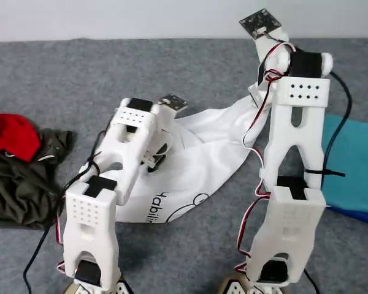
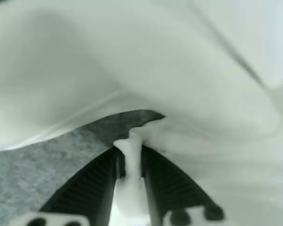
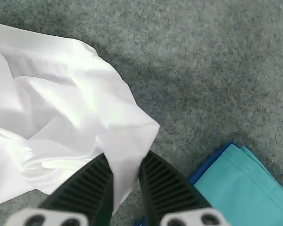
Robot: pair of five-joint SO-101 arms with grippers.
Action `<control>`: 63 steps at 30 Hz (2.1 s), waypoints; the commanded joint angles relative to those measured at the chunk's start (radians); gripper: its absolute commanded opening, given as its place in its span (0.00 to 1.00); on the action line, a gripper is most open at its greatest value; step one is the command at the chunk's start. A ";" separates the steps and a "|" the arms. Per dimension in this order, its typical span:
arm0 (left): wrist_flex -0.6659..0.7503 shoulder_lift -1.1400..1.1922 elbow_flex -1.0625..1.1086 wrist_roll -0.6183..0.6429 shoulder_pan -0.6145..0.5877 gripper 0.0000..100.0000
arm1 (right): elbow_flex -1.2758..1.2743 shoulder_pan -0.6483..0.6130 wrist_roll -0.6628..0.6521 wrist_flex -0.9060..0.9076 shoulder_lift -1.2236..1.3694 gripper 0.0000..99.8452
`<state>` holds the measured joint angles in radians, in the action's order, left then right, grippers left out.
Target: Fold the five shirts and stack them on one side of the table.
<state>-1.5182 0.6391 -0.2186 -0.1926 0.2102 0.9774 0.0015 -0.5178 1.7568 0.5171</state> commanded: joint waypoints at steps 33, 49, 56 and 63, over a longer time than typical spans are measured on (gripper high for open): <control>-0.110 -1.105 -0.285 -0.006 -0.358 0.01 | 0.028 0.199 -0.008 -0.200 -0.717 0.01; -0.143 -1.442 -0.283 -0.118 -0.212 0.01 | 0.026 0.205 -0.130 -0.341 -1.086 0.01; -0.172 -1.537 -0.285 -0.120 -0.213 0.01 | 0.021 0.205 -0.218 -0.331 -1.214 0.01; -0.190 -1.539 -0.252 -0.117 -0.213 0.01 | 0.015 0.206 -0.264 -0.309 -1.216 0.01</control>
<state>-1.7070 -0.9060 -0.4872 -0.3030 -0.0046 0.9912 0.1964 -0.7695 1.4454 -0.7150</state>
